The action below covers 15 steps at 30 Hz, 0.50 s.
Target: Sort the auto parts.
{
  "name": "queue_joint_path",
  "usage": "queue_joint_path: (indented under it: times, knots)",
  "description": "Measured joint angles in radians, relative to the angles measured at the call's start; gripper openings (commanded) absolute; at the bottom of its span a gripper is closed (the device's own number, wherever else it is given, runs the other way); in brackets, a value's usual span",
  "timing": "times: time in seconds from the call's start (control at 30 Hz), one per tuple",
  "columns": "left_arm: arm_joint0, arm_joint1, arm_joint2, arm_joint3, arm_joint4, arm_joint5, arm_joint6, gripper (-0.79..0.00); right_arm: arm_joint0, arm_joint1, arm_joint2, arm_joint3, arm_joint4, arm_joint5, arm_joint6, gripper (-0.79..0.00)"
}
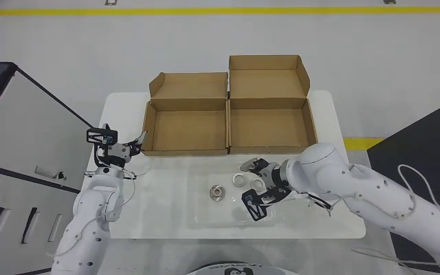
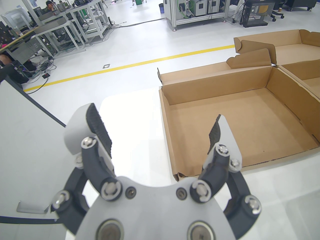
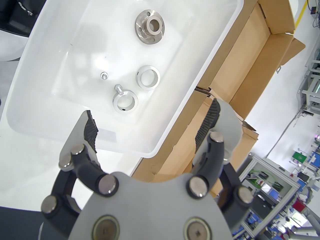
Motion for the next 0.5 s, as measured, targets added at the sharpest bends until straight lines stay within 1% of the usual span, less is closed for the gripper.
queue_joint_path:
  times: [0.27,0.5]
  knots:
    - [0.0,0.0,0.0,0.0,0.0,0.0,0.0,0.0,0.062,-0.018,-0.082,0.038,0.099,0.0,0.051,0.0]
    - [0.0,0.0,0.0,0.0,0.0,0.0,0.0,0.0,0.104,-0.034,-0.139,0.065,0.15,0.0,0.096,0.0]
